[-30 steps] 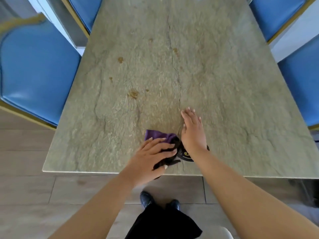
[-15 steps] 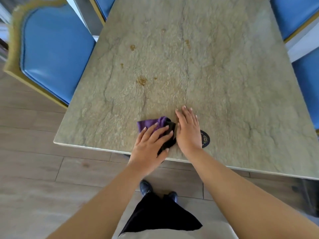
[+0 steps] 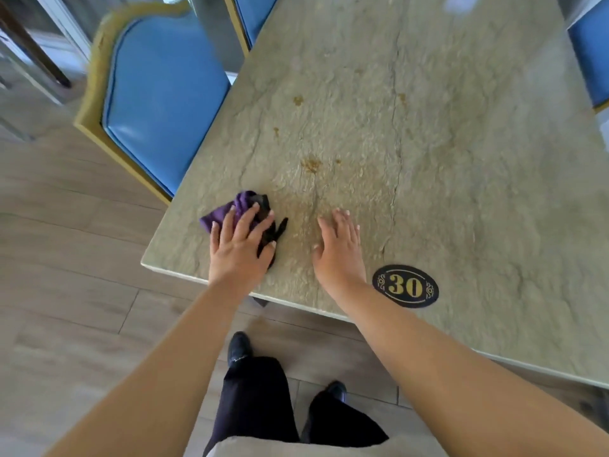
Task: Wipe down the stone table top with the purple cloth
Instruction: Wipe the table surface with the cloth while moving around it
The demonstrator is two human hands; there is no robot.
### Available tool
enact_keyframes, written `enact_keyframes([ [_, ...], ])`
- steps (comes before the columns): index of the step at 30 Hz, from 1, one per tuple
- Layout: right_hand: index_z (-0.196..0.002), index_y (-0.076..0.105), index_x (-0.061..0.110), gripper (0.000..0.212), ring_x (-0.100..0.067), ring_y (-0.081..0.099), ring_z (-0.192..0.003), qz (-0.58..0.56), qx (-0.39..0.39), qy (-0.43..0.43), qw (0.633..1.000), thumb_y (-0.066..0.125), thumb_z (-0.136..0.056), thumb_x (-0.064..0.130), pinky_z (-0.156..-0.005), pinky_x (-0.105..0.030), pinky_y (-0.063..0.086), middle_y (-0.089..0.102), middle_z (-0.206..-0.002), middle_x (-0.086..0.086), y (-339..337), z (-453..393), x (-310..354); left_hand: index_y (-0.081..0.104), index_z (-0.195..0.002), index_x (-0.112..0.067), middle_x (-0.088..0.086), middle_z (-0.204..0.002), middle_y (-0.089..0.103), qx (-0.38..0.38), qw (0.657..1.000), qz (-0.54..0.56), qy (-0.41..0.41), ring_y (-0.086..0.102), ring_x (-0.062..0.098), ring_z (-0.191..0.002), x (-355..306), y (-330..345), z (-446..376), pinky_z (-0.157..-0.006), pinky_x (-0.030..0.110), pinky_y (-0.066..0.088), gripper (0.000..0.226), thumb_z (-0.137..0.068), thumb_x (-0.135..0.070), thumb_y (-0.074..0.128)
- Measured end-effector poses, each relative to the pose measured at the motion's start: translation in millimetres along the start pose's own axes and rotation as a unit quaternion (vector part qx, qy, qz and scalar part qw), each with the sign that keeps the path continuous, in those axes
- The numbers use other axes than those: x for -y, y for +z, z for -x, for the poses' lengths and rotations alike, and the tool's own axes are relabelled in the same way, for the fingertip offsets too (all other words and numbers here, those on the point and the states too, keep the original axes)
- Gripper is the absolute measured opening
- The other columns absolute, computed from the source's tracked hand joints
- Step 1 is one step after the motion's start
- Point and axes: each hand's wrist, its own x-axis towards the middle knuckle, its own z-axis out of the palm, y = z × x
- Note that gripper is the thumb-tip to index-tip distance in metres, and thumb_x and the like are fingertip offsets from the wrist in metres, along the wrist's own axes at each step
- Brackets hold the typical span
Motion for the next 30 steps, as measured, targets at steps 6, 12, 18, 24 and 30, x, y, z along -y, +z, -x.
enact_keyframes([
  [6,-0.149,0.024,0.018,0.053,-0.027,-0.007,-0.148,0.006,-0.029,0.065,0.997,0.037,-0.098,0.024,-0.12,-0.043,-0.004,0.003,-0.16,-0.013,20,-35,44,0.031,-0.142,-0.052,-0.024,-0.155,0.021,0.072,0.972,0.004,0.224,0.01,0.008,-0.148,86,-20,15,-0.121,0.039,0.003,0.05,-0.092,-0.056,0.032],
  [12,-0.152,0.003,0.015,0.062,-0.034,-0.018,-0.145,0.09,-0.056,0.195,0.975,0.018,-0.1,0.045,-0.118,-0.047,-0.011,-0.011,-0.159,-0.018,51,-56,87,0.024,-0.144,-0.052,-0.021,-0.157,0.014,0.057,0.994,-0.023,0.092,-0.003,0.015,-0.149,124,-35,-67,-0.119,0.05,-0.005,0.057,-0.088,-0.062,0.025],
  [18,-0.152,0.012,0.02,0.056,-0.029,-0.009,-0.147,0.084,-0.099,0.209,0.969,0.019,-0.101,0.042,-0.12,-0.044,-0.004,0.0,-0.161,-0.012,54,-55,90,0.039,-0.141,-0.041,-0.006,-0.157,0.028,0.053,0.95,-0.054,0.303,0.01,0.031,-0.148,122,-27,-30,-0.118,0.053,0.005,0.051,-0.092,-0.056,0.034],
  [24,-0.14,0.044,0.019,0.044,-0.023,0.02,-0.144,-0.03,-0.169,0.206,0.963,0.041,-0.096,0.014,-0.118,-0.039,0.02,0.031,-0.153,-0.004,39,-52,81,0.025,-0.143,-0.053,-0.02,-0.16,0.009,0.116,0.866,-0.041,0.485,-0.008,0.019,-0.15,117,-32,-57,-0.12,0.045,-0.008,0.057,-0.089,-0.065,0.038],
  [30,-0.136,0.049,0.016,0.043,-0.021,0.031,-0.138,-0.063,-0.186,0.223,0.955,0.042,-0.094,0.009,-0.114,-0.037,0.029,0.037,-0.147,-0.002,26,-50,56,0.016,-0.146,-0.052,-0.016,-0.161,0.003,0.126,0.948,-0.048,0.287,-0.012,0.025,-0.148,46,-24,-152,-0.117,0.046,-0.014,0.062,-0.088,-0.07,0.028],
])
